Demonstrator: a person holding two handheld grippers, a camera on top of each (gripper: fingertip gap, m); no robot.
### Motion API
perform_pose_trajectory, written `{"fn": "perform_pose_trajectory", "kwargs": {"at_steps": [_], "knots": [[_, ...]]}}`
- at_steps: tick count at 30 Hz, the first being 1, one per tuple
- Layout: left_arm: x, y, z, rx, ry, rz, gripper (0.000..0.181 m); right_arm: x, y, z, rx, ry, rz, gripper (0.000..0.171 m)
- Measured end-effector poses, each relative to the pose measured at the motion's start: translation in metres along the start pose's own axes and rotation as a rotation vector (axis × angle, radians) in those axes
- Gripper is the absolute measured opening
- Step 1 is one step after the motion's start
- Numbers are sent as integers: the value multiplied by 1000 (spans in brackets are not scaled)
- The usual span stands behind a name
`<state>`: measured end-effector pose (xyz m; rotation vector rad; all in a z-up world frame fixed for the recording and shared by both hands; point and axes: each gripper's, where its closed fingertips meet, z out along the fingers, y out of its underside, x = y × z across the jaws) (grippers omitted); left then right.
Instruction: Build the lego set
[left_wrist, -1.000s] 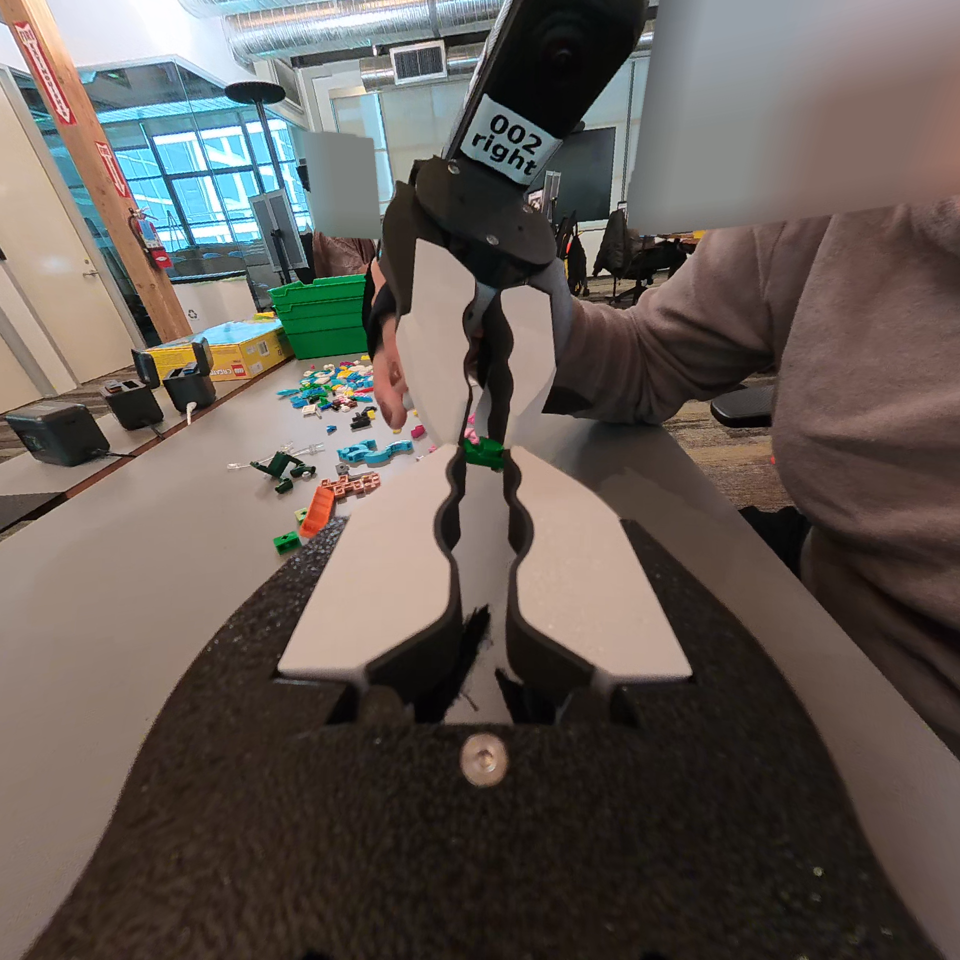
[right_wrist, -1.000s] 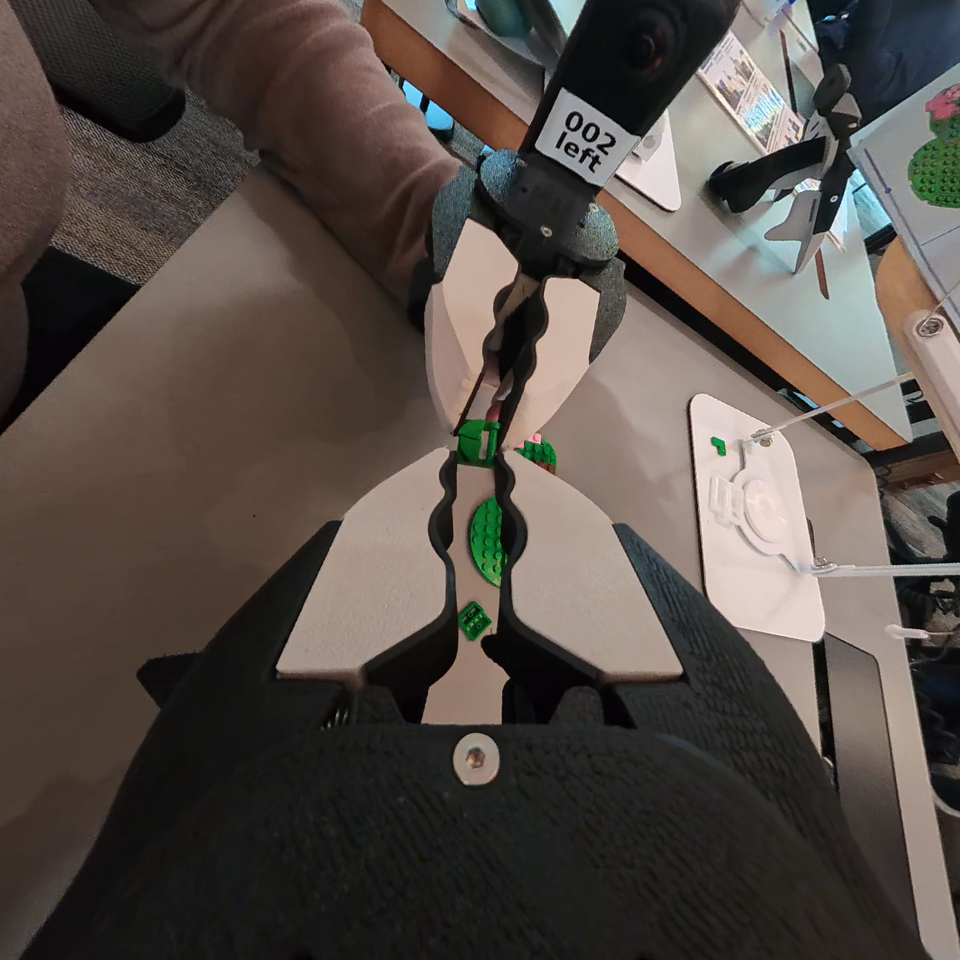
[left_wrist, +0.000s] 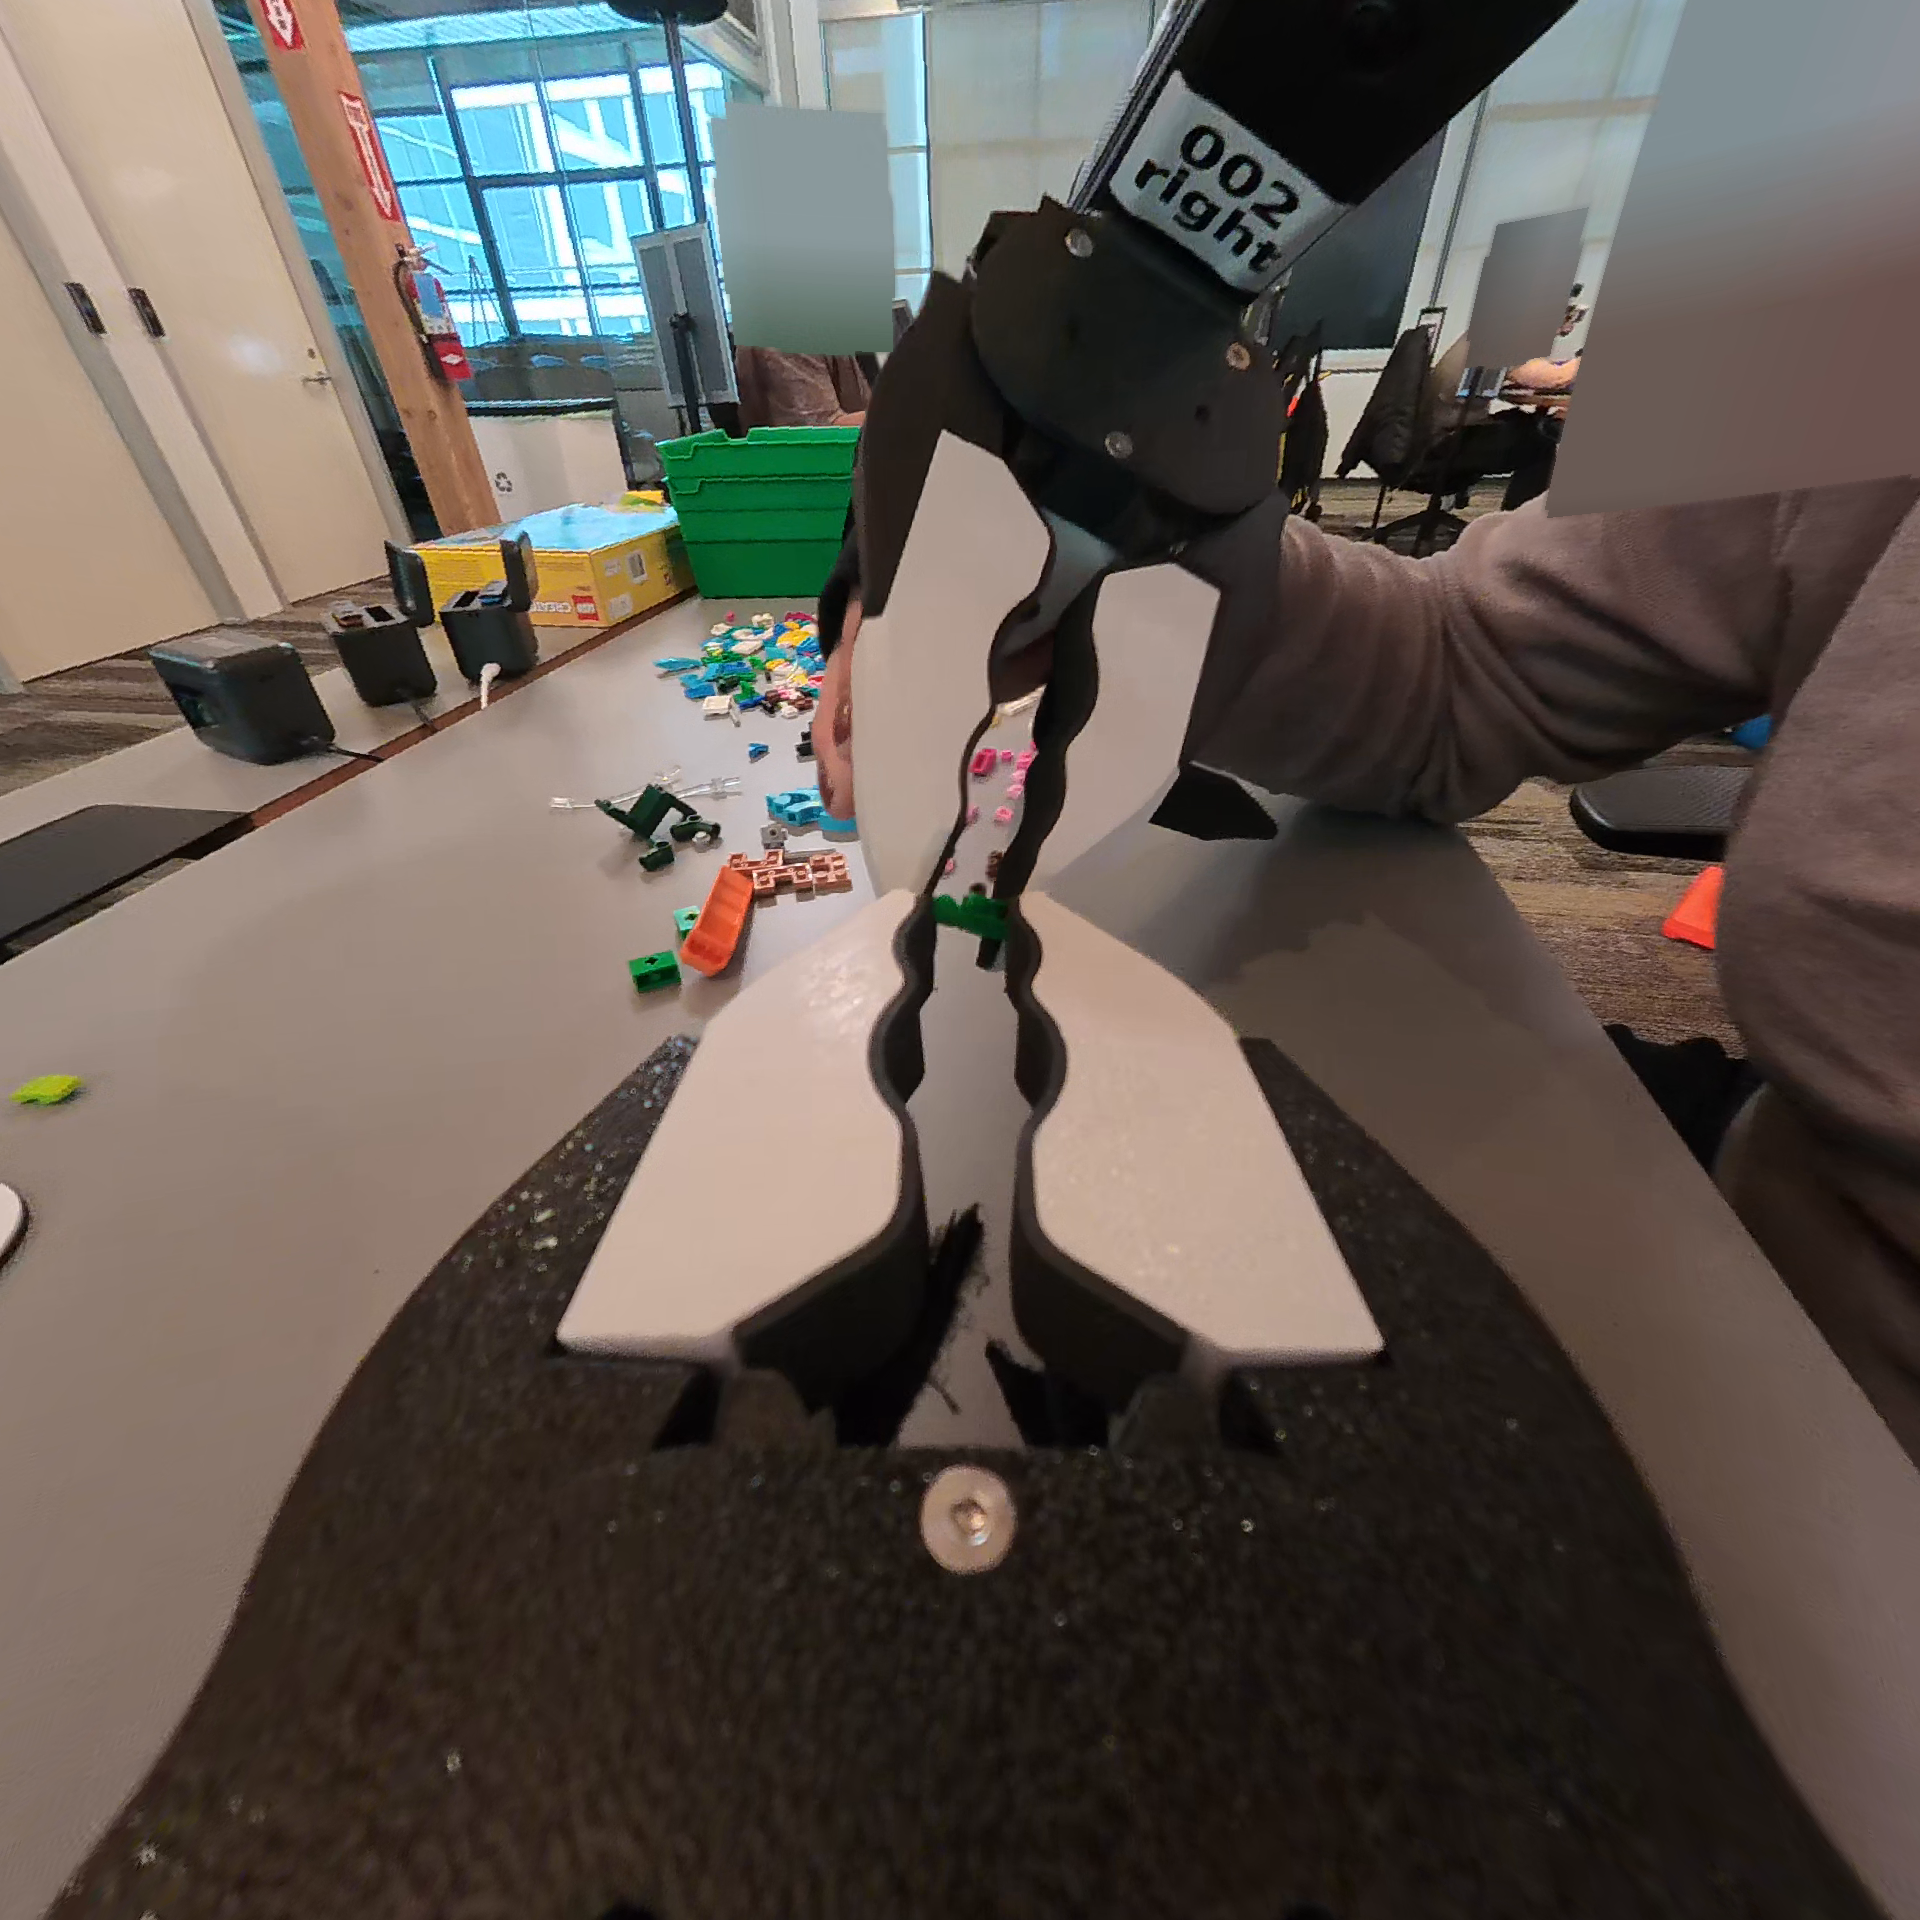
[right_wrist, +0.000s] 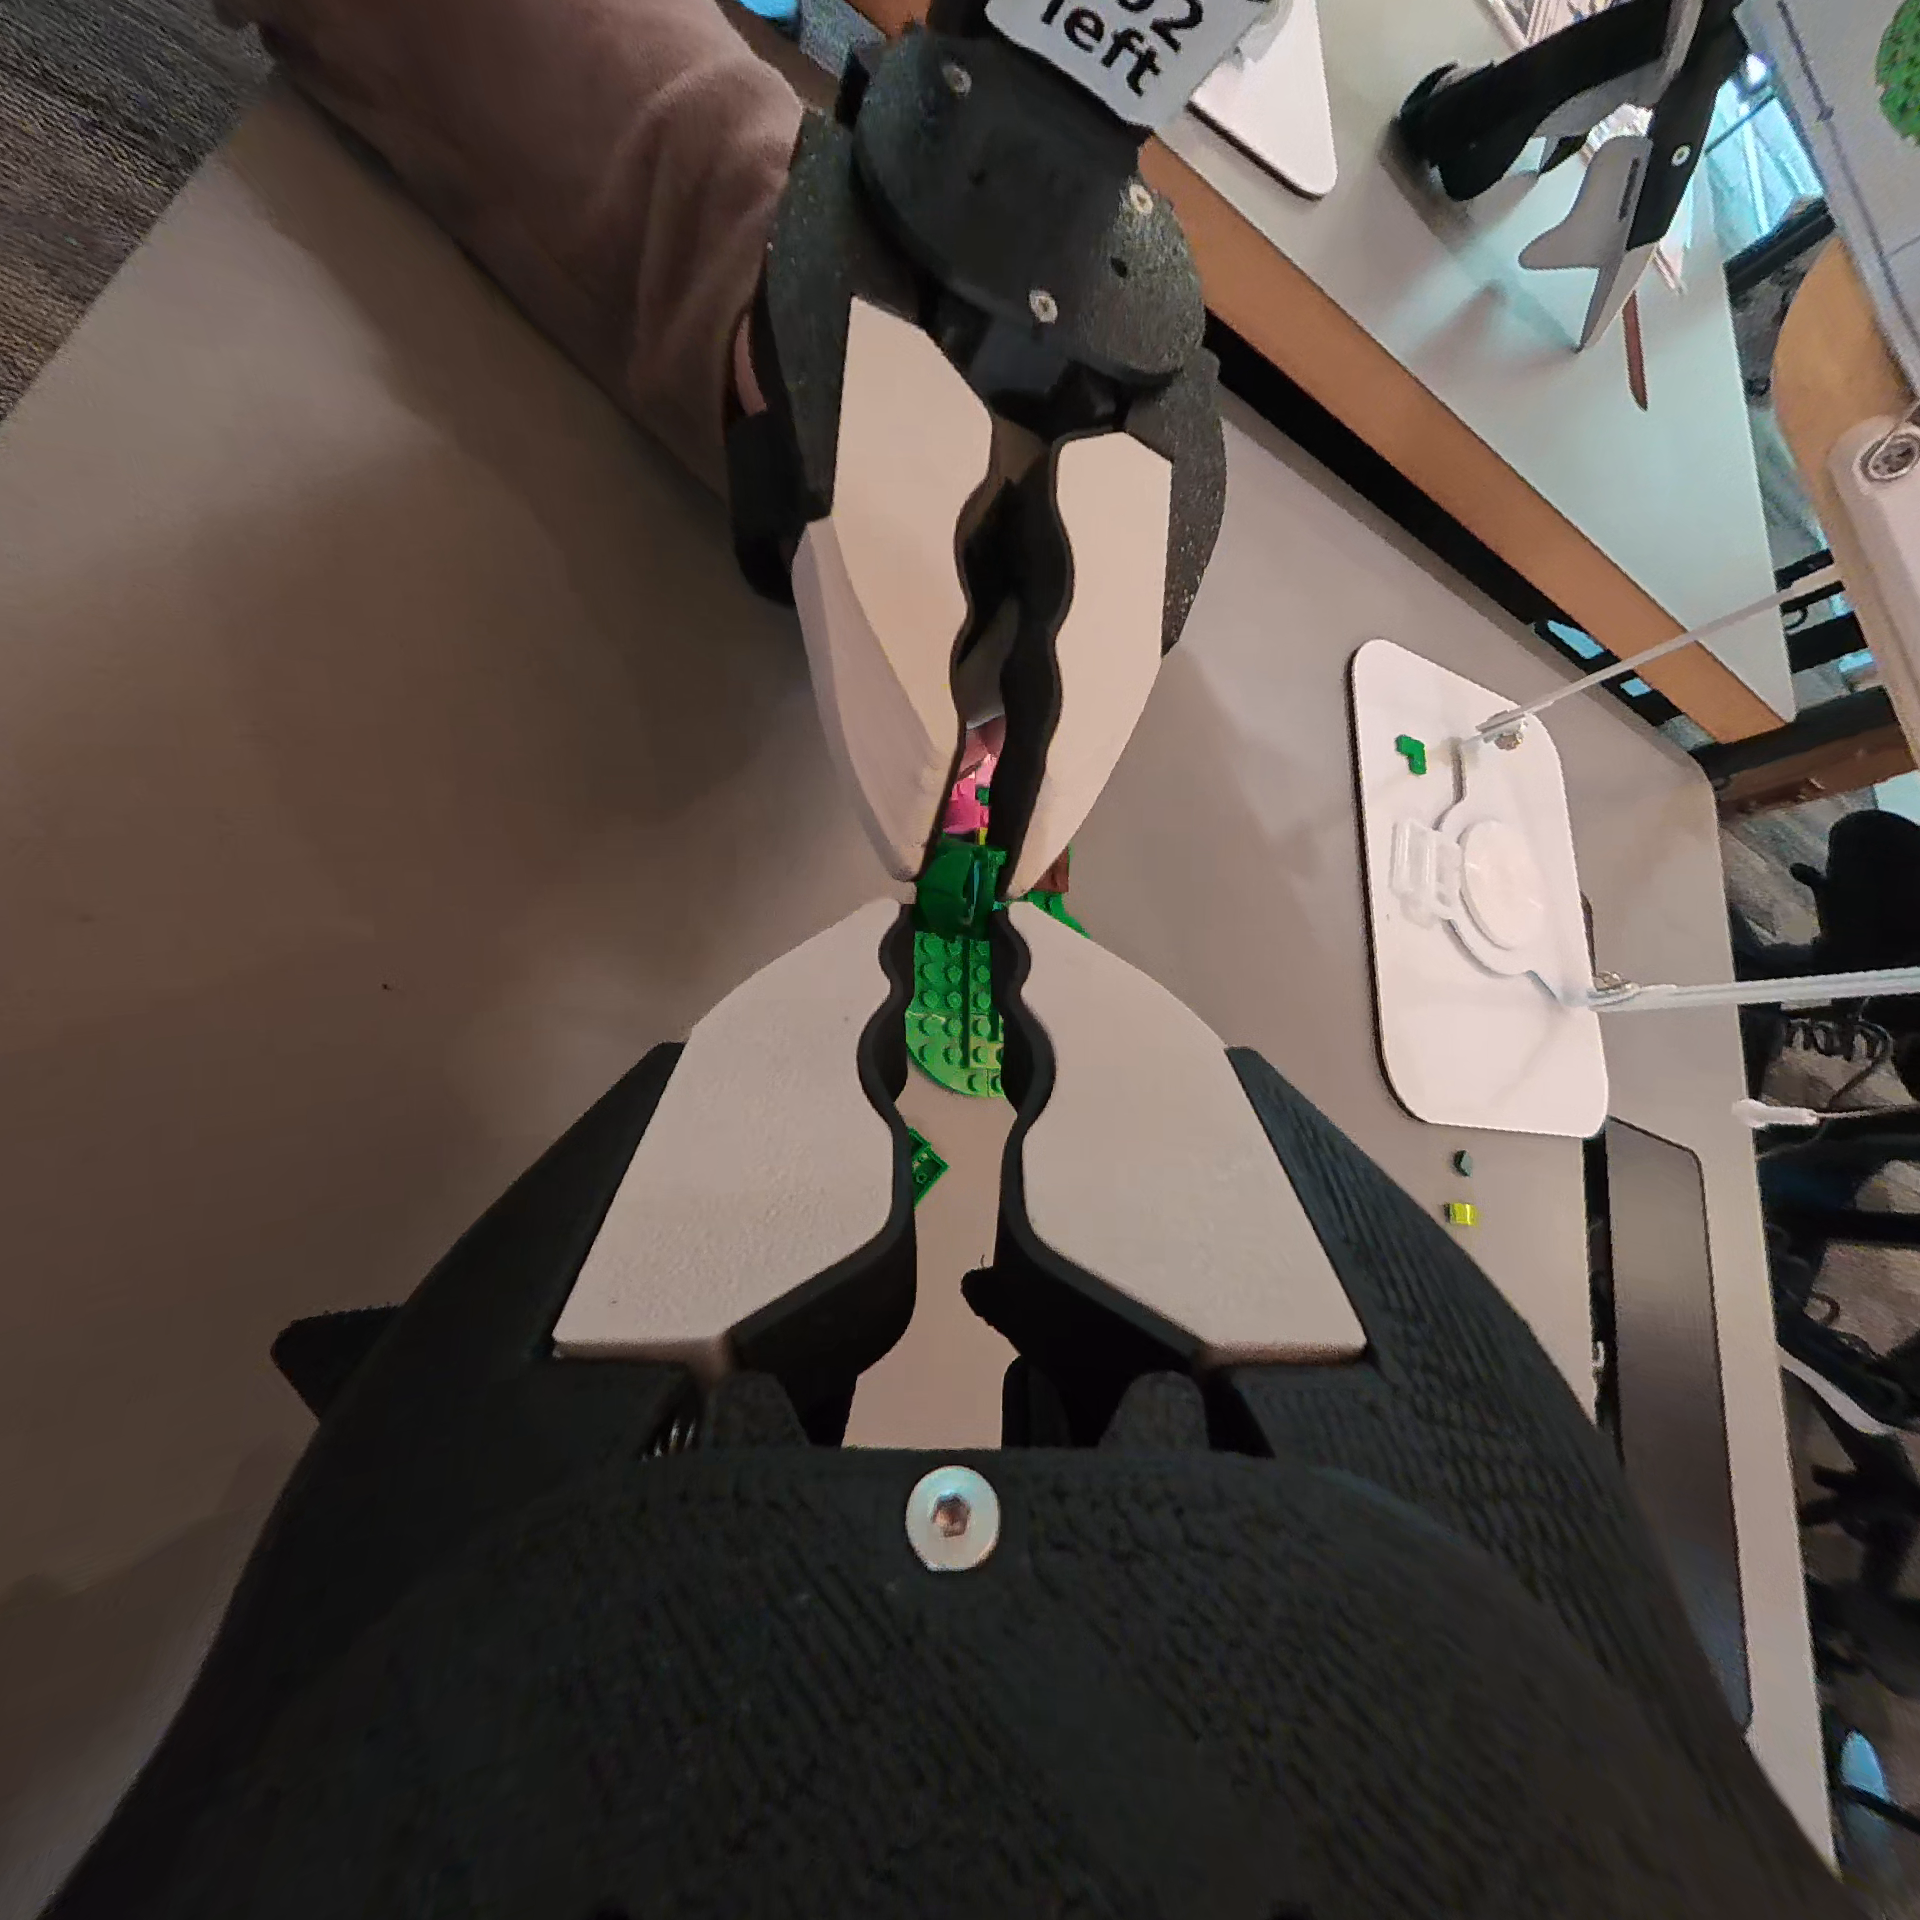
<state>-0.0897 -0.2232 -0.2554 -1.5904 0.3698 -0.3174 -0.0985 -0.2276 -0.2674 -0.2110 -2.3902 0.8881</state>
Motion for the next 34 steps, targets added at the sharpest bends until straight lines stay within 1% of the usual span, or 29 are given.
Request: {"fn": "perform_pose_trajectory", "kwargs": {"at_steps": [5, 9, 22, 28, 31, 34], "knots": [[2, -2, 0, 25, 3, 47, 13, -1, -1, -1, -4, 3, -15, 12], [2, 1, 1, 3, -9, 78, 13, -2, 1, 1, -48, 18, -49, 12], [-8, 8, 4, -56, -99, 76, 12, 3, 12, 7, -120, 54, -28, 12], [-11, 10, 5, -72, -126, 86, 12, 5, 15, 8, -125, 54, -12, 12], [-8, 9, 5, -58, -106, 108, 12, 3, 14, 7, -112, 38, -19, 12], [-4, 7, 5, -38, -61, 82, 13, 0, 11, 3, -105, 30, -61, 12]]}}
